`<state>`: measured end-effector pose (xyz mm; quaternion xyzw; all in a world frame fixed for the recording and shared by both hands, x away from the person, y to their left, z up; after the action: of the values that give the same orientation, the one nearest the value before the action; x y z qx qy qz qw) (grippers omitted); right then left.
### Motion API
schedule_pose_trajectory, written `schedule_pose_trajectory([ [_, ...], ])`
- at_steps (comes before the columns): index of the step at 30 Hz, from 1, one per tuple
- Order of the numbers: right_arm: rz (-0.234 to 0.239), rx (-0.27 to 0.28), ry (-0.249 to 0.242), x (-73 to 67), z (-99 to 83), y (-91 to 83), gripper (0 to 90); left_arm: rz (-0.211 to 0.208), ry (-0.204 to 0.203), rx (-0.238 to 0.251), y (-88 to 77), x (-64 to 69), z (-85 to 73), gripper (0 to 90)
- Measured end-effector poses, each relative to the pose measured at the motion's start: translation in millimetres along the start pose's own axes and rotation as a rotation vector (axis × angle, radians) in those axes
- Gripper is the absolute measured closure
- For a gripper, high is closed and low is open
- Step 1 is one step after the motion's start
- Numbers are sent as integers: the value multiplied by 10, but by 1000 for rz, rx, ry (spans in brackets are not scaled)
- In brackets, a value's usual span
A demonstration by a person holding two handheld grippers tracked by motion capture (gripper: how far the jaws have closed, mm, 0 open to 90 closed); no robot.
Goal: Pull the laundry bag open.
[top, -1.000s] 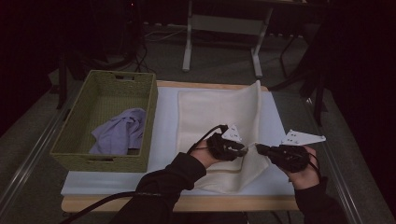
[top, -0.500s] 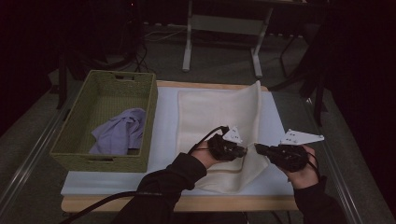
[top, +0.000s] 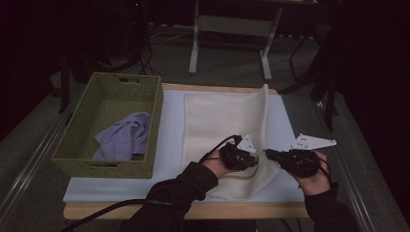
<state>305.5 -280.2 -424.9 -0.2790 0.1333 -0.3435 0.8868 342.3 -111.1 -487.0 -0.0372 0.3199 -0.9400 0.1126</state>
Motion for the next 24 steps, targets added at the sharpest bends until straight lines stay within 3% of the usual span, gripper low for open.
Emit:
schedule_pose_trajectory([
  [4,-6,2,0,8,-5,-17,885,0,-23,20,62,16,4,814],
  [6,-7,5,9,22,-16,-24,886,19,-8,19,80,24,10,815],
  [7,-10,5,8,27,-21,-27,886,12,-26,14,94,20,10,814],
  [10,-6,6,19,37,-43,-21,886,18,-23,-6,131,34,19,815],
  [24,-17,22,25,40,-53,-34,889,13,-69,24,285,63,55,815],
])
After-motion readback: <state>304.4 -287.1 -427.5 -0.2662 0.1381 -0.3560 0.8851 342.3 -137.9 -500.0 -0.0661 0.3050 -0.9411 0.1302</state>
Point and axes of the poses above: each handheld gripper's, and its own axes: y roughly forward along the jaws, z roughly out of its top, x roughly to its right, the point moved 3 cm from there along y, roughly forward along the jaws, and after that the axes turned 2 degrees about y, right-handed, at the moved point
